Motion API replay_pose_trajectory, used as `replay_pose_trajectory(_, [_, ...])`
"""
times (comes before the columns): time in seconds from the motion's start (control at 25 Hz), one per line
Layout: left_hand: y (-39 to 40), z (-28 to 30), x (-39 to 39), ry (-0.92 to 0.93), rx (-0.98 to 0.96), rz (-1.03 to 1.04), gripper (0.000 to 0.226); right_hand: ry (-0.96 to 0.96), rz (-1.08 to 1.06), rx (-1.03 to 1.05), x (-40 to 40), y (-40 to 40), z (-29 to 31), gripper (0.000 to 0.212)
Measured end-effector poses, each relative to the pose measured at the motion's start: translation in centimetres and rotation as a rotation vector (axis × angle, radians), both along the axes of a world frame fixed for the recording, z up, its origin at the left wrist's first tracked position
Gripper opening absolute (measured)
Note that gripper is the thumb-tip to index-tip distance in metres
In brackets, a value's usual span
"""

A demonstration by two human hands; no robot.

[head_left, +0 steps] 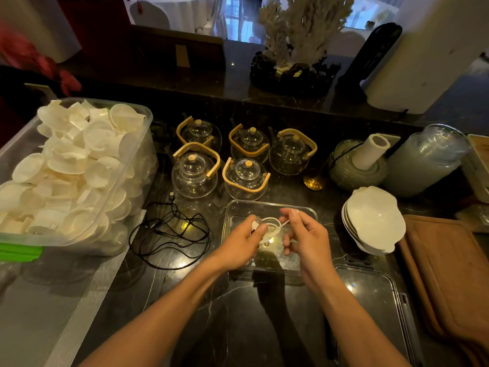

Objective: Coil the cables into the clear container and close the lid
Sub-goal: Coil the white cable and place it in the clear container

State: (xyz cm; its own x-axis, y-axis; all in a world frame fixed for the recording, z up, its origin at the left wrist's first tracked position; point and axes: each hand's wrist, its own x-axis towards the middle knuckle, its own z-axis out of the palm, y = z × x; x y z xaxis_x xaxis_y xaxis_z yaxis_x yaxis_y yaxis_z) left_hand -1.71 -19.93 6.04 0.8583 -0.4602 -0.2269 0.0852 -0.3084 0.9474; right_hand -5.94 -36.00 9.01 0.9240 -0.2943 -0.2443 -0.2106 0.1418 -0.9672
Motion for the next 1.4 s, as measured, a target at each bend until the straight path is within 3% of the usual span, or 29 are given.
replay_pose_trajectory(0.2, [-0.5,0.0,-0.2,-0.022,-0.059,-0.004,0.022,0.259,-0.224,0.577,0.5,0.0,-0.6,0.021])
replay_pose_trajectory(0.28, [-1.0,0.1,-0.3,-0.047,-0.076,0.006,0.023,0.348,-0.248,0.672,0.9,-0.2,-1.0,0.011])
replay_pose_trajectory(0.48, [-1.4,0.9,0.1,-0.086,-0.091,-0.001,0.023,0.454,-0.016,0.44,1.1,-0.5,-1.3,0.013])
replay_pose_trajectory(0.68, [-1.3,2.3,0.8,-0.113,-0.013,0.089,0.005,0.232,0.236,0.386,0.7,-0.3,-1.0,0.025])
replay_pose_trajectory(0.8, [-1.3,2.8,0.7,-0.149,-0.022,0.102,0.009,0.142,0.266,0.354,0.5,-0.3,-1.2,0.025])
replay_pose_trajectory(1.04, [-1.8,1.5,0.6,0.189,-0.199,0.231,0.019,0.092,0.36,0.415,0.2,-1.2,-1.3,0.027])
replay_pose_trajectory(1.4, [-1.0,0.8,1.0,-0.004,0.205,-0.006,0.017,0.005,0.268,0.45,0.1,-0.4,-2.3,0.027])
